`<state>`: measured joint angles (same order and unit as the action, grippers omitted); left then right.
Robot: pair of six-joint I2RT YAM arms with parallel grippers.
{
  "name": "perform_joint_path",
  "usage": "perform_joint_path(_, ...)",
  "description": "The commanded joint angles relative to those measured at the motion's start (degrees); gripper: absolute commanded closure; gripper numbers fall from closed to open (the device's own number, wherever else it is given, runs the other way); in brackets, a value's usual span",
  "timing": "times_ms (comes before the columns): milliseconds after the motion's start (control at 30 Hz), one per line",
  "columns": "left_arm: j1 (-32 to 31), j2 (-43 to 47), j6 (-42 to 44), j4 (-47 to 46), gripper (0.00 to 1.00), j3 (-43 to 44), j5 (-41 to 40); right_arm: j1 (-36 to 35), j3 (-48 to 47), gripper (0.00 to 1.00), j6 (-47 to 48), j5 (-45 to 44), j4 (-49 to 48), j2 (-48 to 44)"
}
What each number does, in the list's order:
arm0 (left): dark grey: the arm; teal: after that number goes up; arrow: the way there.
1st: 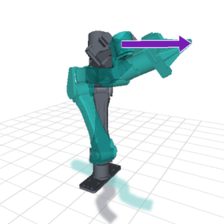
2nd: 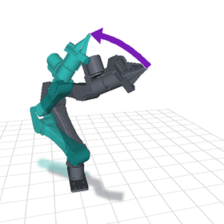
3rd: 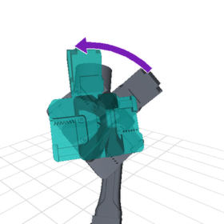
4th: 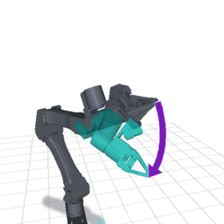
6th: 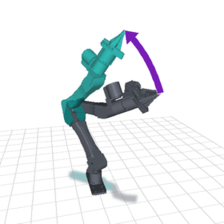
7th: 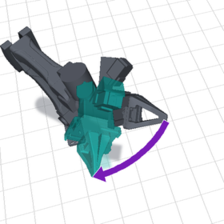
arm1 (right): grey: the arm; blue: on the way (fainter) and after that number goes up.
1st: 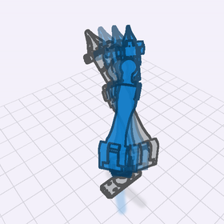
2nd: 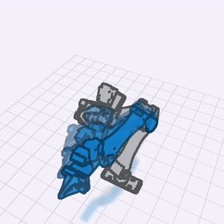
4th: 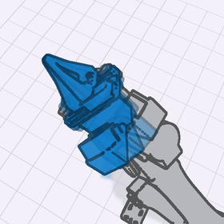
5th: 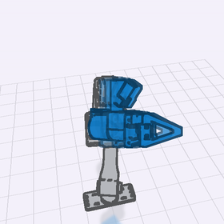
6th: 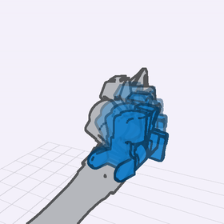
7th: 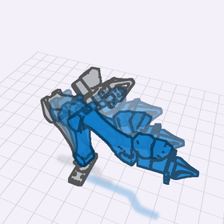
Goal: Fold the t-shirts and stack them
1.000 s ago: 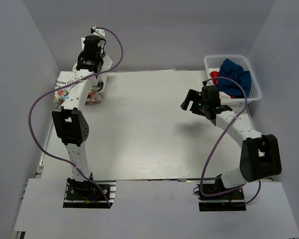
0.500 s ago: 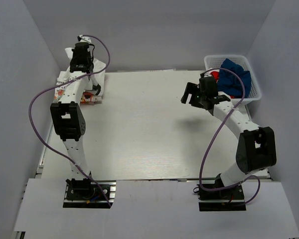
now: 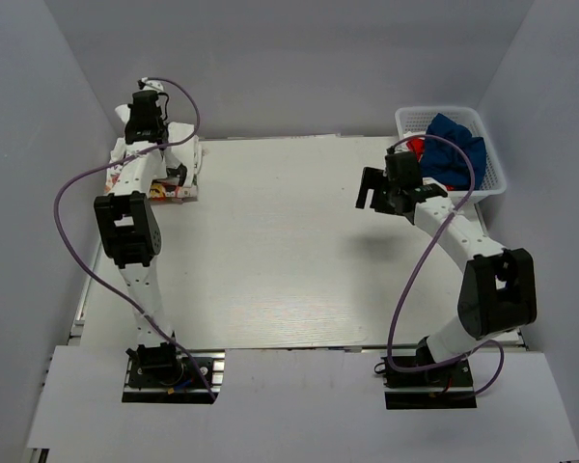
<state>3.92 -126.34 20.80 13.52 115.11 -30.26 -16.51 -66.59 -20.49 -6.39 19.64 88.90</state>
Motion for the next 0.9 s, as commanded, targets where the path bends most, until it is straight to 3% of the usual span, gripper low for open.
perform_joint_path(0, 0.56, -0.39, 0.65, -2.80, 0.78, 2.93, -0.49, 0.08, -0.74, 0.10, 1.94, -2.83, 1.28, -3.21)
perform_joint_path(100, 1.61, -1.45, 1.17, -6.73, 0.58, 3.45, -5.32, 0.08, -1.44, 0.10, 1.95, -3.45, 2.08, -2.95)
perform_joint_path(133, 1.61, -1.45, 1.18, -7.97, 0.42, 2.93, -9.34, 0.25, -1.44, 0.10, 1.86, -3.36, 2.42, -2.86)
perform_joint_path(200, 1.61, -1.45, -0.22, -10.35, 0.00, 2.93, -11.82, -0.01, -1.79, 0.10, 1.77, -3.36, 2.60, -2.77)
perform_joint_path(333, 1.61, -0.92, -4.00, -8.61, 0.00, 5.21, -15.44, -0.01, -1.36, 0.10, 1.86, -3.62, 2.60, -4.61)
perform_joint_path(467, 1.00, 3.28, -8.66, -1.84, 0.00, 6.35, -10.27, -0.01, 0.84, 0.10, 1.77, -3.63, 1.02, -7.51)
perform_joint_path(600, 0.47, 8.65, -14.54, 6.76, 0.00, 6.36, -0.63, 0.08, 4.61, 0.10, 1.25, -2.13, -1.18, -11.46)
perform_joint_path(667, 0.47, 11.19, -22.88, 14.93, 0.00, 5.83, 3.96, 0.08, 6.63, 0.10, 0.28, 0.22, -3.01, -14.17)
perform_joint_path(700, 0.47, 14.77, -25.34, 17.05, 0.00, 4.70, 10.25, 0.08, 8.21, 0.10, 0.19, 0.68, -3.55, -14.80)
perform_joint_path(800, -2.59, 22.43, -32.21, 16.64, 0.00, -7.76, 18.03, 0.08, 11.56, 0.10, -1.04, 4.63, -6.00, -19.01)
perform_joint_path(867, -7.25, 31.04, -38.53, 12.86, 0.00, -19.97, 16.39, 0.08, 15.51, 0.10, -2.00, 5.77, -7.24, -21.82)
